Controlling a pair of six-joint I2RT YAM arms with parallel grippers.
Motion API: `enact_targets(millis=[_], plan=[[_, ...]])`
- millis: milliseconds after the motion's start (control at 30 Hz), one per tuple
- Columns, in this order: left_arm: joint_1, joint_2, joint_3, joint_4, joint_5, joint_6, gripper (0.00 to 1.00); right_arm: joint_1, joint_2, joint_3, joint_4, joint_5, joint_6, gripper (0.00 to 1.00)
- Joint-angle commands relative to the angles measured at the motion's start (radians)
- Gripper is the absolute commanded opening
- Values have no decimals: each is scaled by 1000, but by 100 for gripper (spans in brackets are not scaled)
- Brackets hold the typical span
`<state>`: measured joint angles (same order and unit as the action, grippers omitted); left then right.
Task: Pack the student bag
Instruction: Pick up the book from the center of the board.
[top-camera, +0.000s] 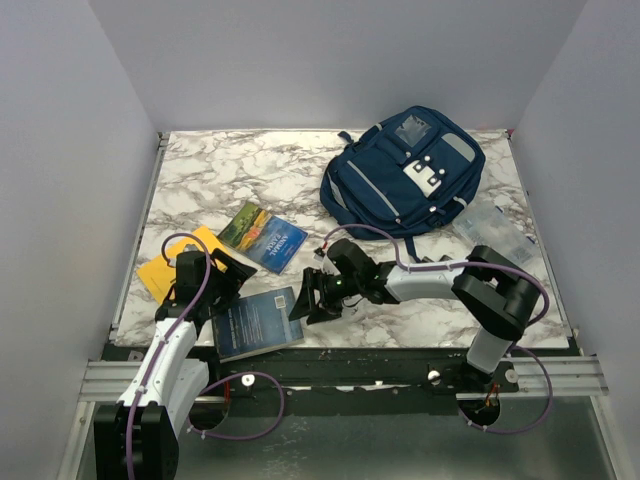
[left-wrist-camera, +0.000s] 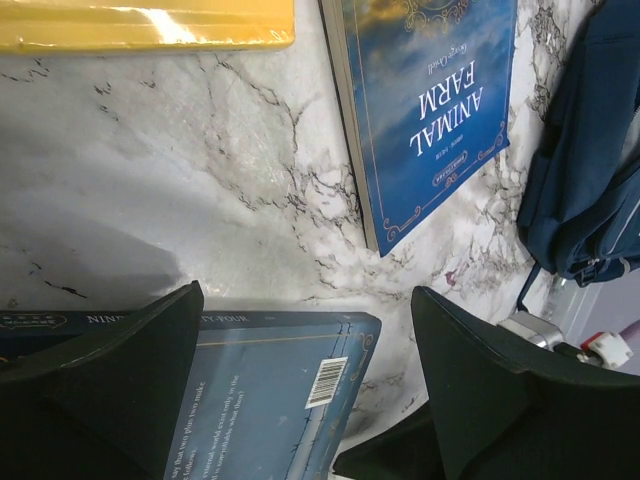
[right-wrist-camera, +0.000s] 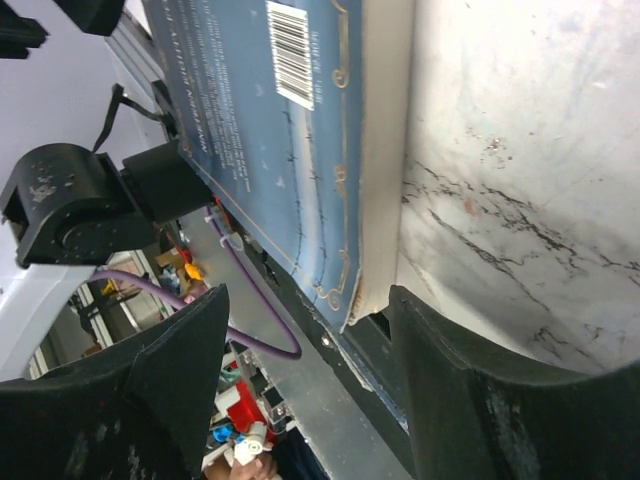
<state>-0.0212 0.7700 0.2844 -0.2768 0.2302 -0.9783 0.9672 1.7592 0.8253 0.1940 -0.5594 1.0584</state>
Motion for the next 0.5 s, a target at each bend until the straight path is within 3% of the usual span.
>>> enact_targets(millis=[0, 200, 467], plan=[[-11, 5, -34, -52, 4, -14, 87, 16, 48, 11, 2, -45, 11, 68], [-11, 0, -40, -48, 1, -22, 87, 38, 98, 25, 44, -111, 27, 60], [-11, -5, -49, -47, 6, -28, 87, 38, 108, 8, 240, -160, 169, 50]])
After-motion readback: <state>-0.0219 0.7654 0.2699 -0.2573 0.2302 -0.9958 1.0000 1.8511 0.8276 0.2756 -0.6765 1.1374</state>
